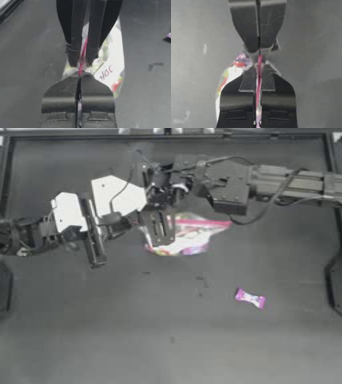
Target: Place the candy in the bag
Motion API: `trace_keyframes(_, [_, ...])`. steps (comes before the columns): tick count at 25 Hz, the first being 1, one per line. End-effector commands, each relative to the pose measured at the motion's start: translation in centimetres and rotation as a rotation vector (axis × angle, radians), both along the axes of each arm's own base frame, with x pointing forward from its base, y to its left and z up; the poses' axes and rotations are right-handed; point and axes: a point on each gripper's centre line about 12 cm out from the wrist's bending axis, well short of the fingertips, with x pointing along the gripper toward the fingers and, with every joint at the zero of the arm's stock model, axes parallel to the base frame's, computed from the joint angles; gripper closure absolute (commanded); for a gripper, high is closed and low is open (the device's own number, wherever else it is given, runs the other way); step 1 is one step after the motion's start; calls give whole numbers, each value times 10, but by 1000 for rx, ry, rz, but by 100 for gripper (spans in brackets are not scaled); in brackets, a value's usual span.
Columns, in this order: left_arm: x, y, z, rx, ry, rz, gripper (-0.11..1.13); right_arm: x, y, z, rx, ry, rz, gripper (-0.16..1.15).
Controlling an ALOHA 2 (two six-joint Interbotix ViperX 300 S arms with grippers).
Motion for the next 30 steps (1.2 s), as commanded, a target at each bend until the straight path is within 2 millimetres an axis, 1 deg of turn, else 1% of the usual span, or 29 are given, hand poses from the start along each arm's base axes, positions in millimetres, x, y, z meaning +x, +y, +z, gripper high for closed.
trace_keyframes(1, [-2, 1, 23, 25, -69, 5, 95, -8, -1, 24, -13, -43, -7, 92])
trace_keyframes(22, [-9, -2, 25, 27, -75, 5, 95, -17, -6, 15, 2, 4, -25, 92])
trace_keyframes(30, [-9, -2, 24, 28, -75, 4, 95, -28, -8, 12, 7, 19, -39, 93])
